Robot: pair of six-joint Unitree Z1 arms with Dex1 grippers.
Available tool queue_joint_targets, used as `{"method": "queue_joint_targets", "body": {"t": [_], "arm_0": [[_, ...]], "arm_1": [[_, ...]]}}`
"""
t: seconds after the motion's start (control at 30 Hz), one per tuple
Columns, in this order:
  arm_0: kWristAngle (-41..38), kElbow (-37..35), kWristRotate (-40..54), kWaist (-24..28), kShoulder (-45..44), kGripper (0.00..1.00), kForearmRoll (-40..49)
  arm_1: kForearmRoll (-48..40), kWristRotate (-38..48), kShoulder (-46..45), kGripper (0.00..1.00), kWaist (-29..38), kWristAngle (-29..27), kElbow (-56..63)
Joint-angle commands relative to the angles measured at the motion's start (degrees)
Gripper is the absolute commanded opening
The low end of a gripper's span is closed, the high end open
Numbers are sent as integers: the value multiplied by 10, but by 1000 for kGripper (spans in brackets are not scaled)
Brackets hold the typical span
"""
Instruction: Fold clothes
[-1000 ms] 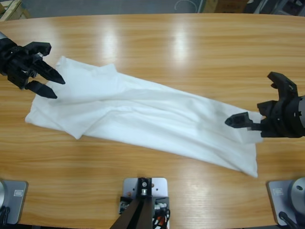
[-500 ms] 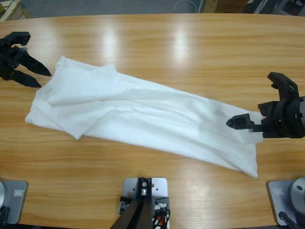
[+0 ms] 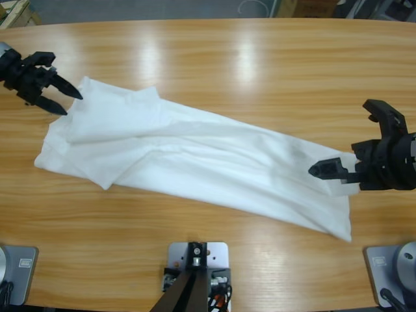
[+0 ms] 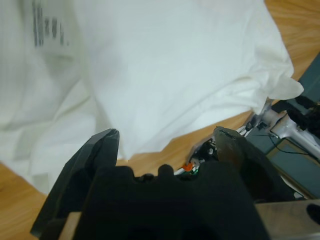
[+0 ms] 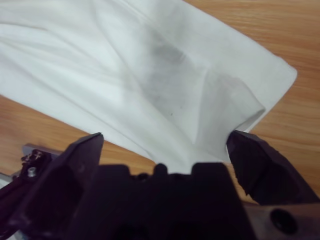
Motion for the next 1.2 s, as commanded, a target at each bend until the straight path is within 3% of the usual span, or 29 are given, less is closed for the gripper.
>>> {"method": "queue_joint_targets", "body": {"t": [0.03,0.27,0.57,0.9,0.93,1.0,1.03,1.07,1.2], "arm_0": [[19,-26,-24,-16,72,743,-13],[83,-15,-40,35,49,743,-13],[58,-25,-38,-26,75,743,-38],[52,-40,-39,-27,101,737,-40],[50,-41,-39,-28,101,676,-40],[40,-43,-35,-31,101,362,-40],[32,-45,-31,-34,101,126,-40],[27,-46,-29,-37,100,0,-40],[27,-47,-25,-39,98,0,-40]], "arm_1": [[4,-27,22,1000,-22,15,-6],[0,-38,53,1000,-25,22,-19],[1,-43,54,1000,-26,23,-17],[1,-50,54,1000,-33,26,-17],[1,-50,55,1000,-33,26,-17],[1,-50,55,1000,-33,27,-17],[1,-51,55,1000,-33,27,-17],[1,-51,57,1000,-33,28,-17],[1,-53,57,996,-33,29,-17]]}}
